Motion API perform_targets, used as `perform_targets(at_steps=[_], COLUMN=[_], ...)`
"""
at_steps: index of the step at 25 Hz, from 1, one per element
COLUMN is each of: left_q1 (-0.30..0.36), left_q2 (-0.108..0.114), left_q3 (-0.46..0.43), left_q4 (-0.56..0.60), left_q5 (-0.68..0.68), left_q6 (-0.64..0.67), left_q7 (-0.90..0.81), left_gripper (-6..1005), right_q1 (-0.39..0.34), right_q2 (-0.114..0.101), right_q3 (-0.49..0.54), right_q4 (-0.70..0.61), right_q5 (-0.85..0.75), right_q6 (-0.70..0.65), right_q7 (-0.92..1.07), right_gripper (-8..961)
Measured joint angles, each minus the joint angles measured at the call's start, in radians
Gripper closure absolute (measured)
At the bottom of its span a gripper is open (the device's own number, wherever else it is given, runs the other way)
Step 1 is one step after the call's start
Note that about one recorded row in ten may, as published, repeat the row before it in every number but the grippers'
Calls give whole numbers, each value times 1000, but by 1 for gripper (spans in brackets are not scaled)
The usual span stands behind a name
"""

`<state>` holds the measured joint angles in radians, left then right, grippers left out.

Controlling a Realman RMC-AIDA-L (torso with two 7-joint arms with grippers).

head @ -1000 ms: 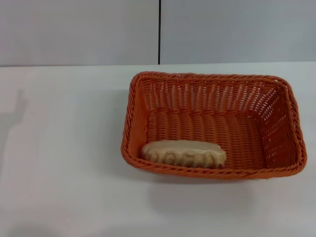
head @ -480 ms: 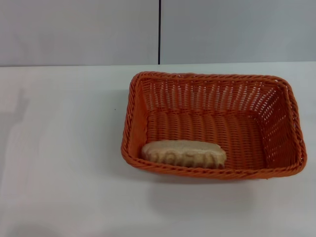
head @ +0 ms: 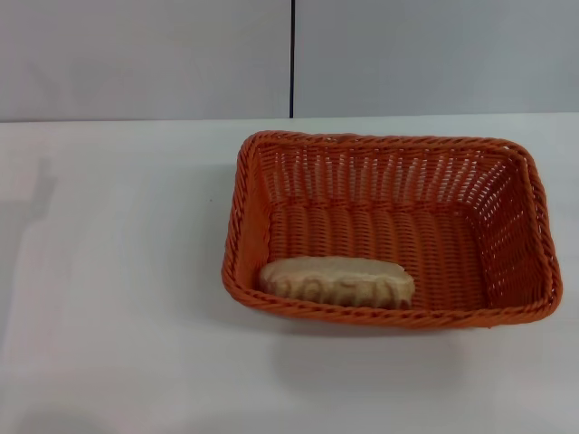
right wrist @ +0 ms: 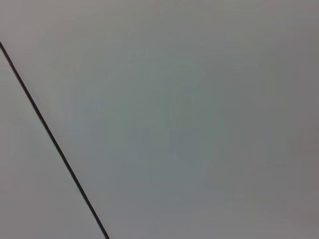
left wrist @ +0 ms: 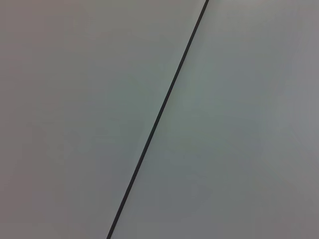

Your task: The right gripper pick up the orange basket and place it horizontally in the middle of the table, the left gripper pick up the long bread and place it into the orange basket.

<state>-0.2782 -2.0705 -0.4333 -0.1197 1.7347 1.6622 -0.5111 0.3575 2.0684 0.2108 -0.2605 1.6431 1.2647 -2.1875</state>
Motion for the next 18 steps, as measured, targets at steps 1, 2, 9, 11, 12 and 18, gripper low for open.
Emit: perform_targets(at_steps=[1,2,9,11,12,18], left_q1=[0,0,-3,-7,-9,-18], left_q2=[0,0,2,3,3,3], left_q3=[0,0,-2,-2,-2,-5], left_q4=[0,0,0,0,0,0], left_q5=[0,0,-2,-2,-2,-3], left_q6=[0,-1,-1,-1,-2,-3], left_q7=[0,1,2,2,1,-6], left_gripper=[139,139,139,139,139,139], right_q1=[0,3,11,15,18,19], right_q2=[0,3,2,2,1,1], right_q3=[0,1,1,1,1,1], right_q4=[0,10,42,41,41,40], right_q5=[0,28,74,75,75,81], right_q6=[0,0,-2,-4,-5,-5], right_q7=[0,-35,-87,-87,-87,-88], right_gripper=[353,353,353,353,353,353])
